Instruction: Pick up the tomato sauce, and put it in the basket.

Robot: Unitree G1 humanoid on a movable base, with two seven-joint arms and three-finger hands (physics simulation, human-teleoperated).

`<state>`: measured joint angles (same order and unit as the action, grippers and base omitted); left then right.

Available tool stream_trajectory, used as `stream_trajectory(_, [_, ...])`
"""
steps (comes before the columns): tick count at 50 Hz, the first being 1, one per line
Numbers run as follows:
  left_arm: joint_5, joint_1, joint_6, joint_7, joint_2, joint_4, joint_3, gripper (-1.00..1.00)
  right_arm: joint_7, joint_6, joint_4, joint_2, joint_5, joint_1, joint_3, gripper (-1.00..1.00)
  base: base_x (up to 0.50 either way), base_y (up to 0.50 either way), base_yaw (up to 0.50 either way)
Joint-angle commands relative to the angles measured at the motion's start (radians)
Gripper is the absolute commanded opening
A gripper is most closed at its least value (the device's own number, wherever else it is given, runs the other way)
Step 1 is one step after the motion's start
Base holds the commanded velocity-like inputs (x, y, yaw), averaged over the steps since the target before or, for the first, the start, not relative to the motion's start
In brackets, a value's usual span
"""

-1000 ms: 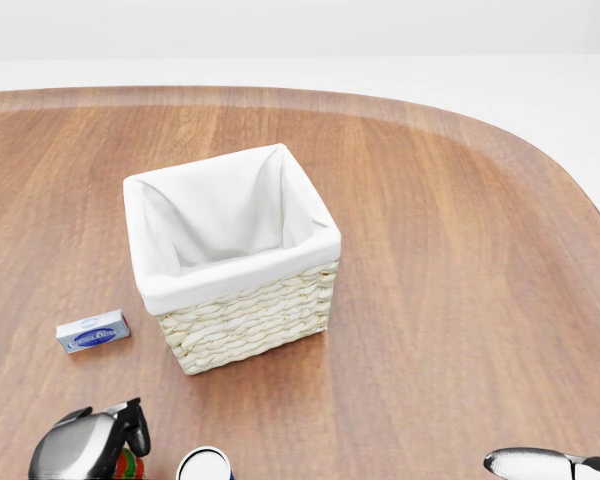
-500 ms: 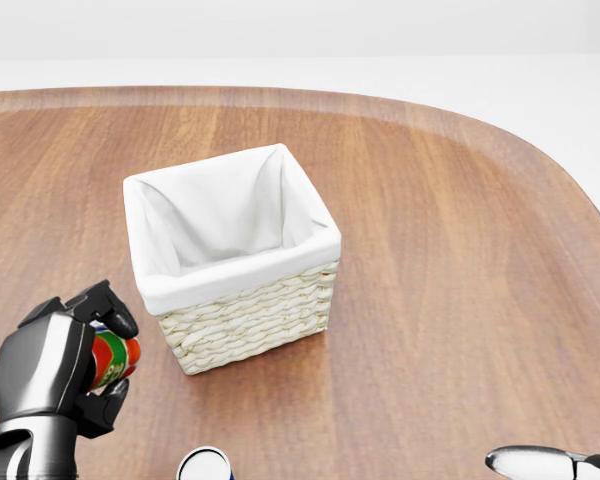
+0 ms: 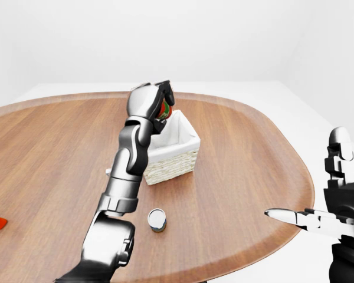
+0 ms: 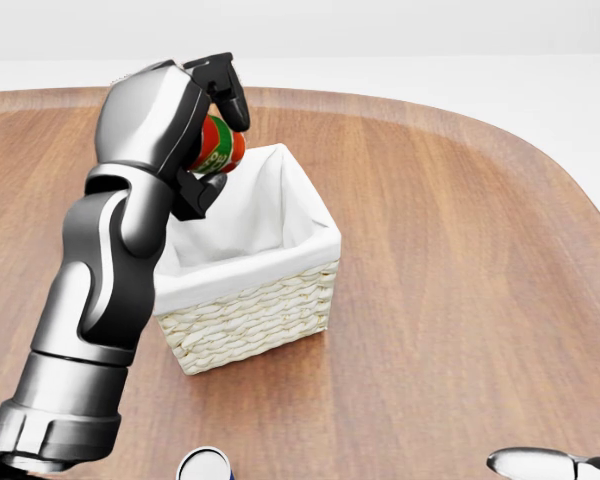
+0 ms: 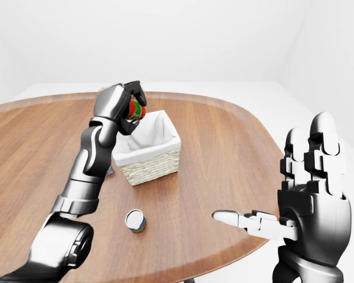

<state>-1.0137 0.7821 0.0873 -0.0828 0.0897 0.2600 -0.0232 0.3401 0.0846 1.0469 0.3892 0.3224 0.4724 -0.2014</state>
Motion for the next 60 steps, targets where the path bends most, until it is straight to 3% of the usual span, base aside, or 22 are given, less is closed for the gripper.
stream_trajectory(1, [0.01, 0.566, 0.0, 0.264, 0.058, 0.849, -0.013, -1.0, 0.006, 0.003, 0.0, 0.004, -0.004, -0.01, 0.008, 1.0, 0.0, 0.0, 0.0])
stream_trajectory(2, [-0.023, 0.607, 0.0, 0.31, 0.065, 0.934, -0.037, -1.0, 0.006, 0.003, 0.0, 0.004, -0.001, -0.008, 0.007, 1.0, 0.0, 0.0, 0.0])
stream_trajectory(7, [-0.039, 0.663, 0.0, 0.319, 0.066, 1.033, -0.034, -1.0, 0.01, 0.003, 0.0, 0.014, 0.009, -0.012, 0.001, 1.0, 0.0, 0.0, 0.0])
stream_trajectory(9, [-0.007, 0.673, 0.0, 0.288, 0.063, 1.046, -0.005, -1.0, 0.008, 0.003, 0.0, 0.011, 0.01, -0.012, -0.001, 1.0, 0.0, 0.0, 0.0])
stream_trajectory(15, [-0.027, 0.644, 0.0, 0.304, 0.054, 1.074, -0.01, -1.0, 0.0, 0.003, 0.0, 0.006, 0.018, -0.013, -0.012, 1.0, 0.0, 0.0, 0.0])
stream_trajectory(17, [0.001, 0.621, 0.0, 0.263, 0.045, 1.075, 0.007, -1.0, 0.003, 0.003, 0.0, 0.012, 0.025, -0.006, -0.016, 1.0, 0.0, 0.0, 0.0])
stream_trajectory(23, [-0.004, 0.56, 0.0, 0.258, 0.041, 1.083, 0.0, -1.0, 0.014, 0.003, 0.0, 0.019, 0.02, -0.018, -0.006, 1.0, 0.0, 0.0, 0.0])
stream_trajectory(26, [0.011, 0.55, 0.0, 0.218, 0.03, 1.082, 0.006, -1.0, 0.014, 0.003, 0.0, 0.019, 0.02, -0.019, -0.006, 1.0, 0.0, 0.0, 0.0])
stream_trajectory(40, [-0.02, 0.464, 0.0, 0.224, 0.003, 1.094, -0.013, -1.0, -0.011, 0.003, 0.0, -0.01, 0.004, -0.011, -0.004, 1.0, 0.0, 0.0, 0.0])
stream_trajectory(60, [-0.021, 0.472, 0.0, 0.229, 0.011, 1.093, -0.007, -1.0, -0.039, 0.003, 0.0, -0.042, -0.016, -0.015, -0.003, 1.0, 0.0, 0.0, 0.0])
